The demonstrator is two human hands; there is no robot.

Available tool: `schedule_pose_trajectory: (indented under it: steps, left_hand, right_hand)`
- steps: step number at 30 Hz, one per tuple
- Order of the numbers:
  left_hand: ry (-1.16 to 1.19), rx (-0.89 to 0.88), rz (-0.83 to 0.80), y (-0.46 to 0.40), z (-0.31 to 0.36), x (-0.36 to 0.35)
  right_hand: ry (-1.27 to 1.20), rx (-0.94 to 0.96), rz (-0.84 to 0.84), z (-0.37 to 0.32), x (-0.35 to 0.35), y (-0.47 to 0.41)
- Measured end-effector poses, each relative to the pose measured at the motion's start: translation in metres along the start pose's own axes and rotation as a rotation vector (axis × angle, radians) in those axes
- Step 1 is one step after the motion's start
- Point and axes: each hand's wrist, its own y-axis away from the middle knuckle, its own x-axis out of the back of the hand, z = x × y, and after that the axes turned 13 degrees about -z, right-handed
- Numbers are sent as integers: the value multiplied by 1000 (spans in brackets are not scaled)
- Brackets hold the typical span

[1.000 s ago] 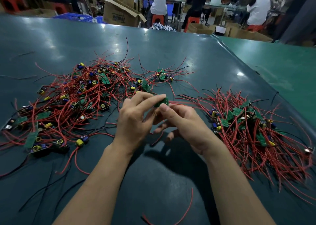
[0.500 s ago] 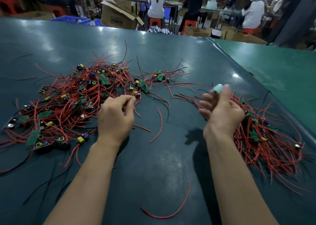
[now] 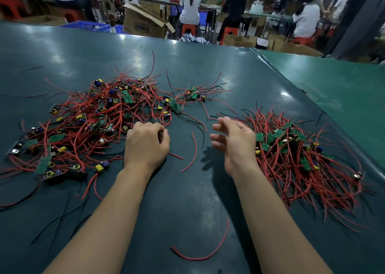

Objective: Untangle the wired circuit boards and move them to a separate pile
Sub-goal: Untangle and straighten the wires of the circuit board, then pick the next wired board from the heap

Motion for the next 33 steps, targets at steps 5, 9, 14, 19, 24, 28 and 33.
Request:
schedule_pose_trajectory:
  steps: [5, 9, 14, 19, 24, 28, 33]
  left_hand:
    - [-112, 157, 103, 1, -3, 1]
    - [-215, 281, -20, -3, -6, 2]
    - [-233, 224, 60, -3, -4, -1]
    - [-193, 448, 231, -1, -2, 4]
    - [-239, 626, 12, -5, -3, 5]
    - [-261, 572, 22, -6, -3, 5]
    - [-219, 519, 97, -4, -3, 6]
  right_hand:
    - [644, 92, -132, 32, -13, -5]
    - [860, 139, -103, 41, -17, -7]
    - [946, 177, -71, 43, -19, -9]
    - [966, 146, -67, 42, -21, -9]
    - [966, 143, -70, 42, -23, -9]
    - [989, 123, -63, 41, -23, -10]
    - [989, 144, -55, 42, -21, -9]
